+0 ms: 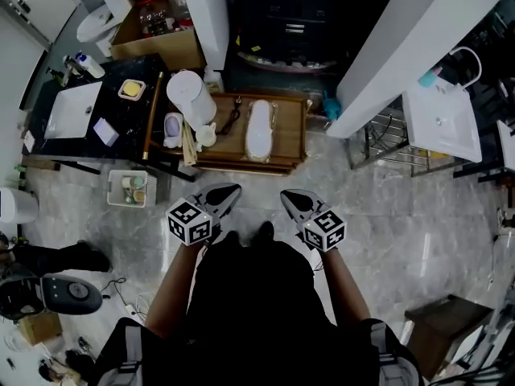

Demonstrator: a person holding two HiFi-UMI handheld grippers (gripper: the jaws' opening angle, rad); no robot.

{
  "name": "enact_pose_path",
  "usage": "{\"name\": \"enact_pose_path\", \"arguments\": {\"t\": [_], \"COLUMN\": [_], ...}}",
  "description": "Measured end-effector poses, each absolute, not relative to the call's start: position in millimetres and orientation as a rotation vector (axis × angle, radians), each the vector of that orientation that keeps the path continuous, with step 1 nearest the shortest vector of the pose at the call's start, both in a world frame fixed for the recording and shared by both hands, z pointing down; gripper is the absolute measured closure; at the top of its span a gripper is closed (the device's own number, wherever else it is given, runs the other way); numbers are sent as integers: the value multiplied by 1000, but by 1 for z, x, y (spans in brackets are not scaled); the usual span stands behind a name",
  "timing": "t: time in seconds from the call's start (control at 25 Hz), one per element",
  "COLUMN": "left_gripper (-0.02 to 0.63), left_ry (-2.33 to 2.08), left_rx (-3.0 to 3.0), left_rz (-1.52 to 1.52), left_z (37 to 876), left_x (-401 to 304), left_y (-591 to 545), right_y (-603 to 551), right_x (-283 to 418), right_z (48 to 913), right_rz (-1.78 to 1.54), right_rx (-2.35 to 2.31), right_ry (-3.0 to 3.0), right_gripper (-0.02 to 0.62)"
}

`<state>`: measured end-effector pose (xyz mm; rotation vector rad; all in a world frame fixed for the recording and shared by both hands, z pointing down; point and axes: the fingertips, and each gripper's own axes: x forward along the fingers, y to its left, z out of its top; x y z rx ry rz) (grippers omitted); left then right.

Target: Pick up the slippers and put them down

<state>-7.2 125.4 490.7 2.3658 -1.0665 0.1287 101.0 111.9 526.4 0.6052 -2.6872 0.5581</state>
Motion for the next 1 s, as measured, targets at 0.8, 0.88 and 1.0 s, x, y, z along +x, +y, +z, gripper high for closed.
{"name": "enact_pose_path", "arguments": {"t": [0.8,0.88,1.0], "left_gripper": [595,594,594], "left_ry": [-1112,-1080,-1024], "left_rx": [2283,2299,2319], "left_rz": [60,73,86], "left_z": [510,513,520], "left_x": [-45,-47,-50], "left_y": [68,52,32], "right_y": [53,38,18], "right_x": [60,54,45], "right_z": [531,532,536], "right_rz": [562,560,559], "right_rx": [534,549,590], "right_ry": [-2660,-2649,-2633], "right_gripper": [586,587,587]}}
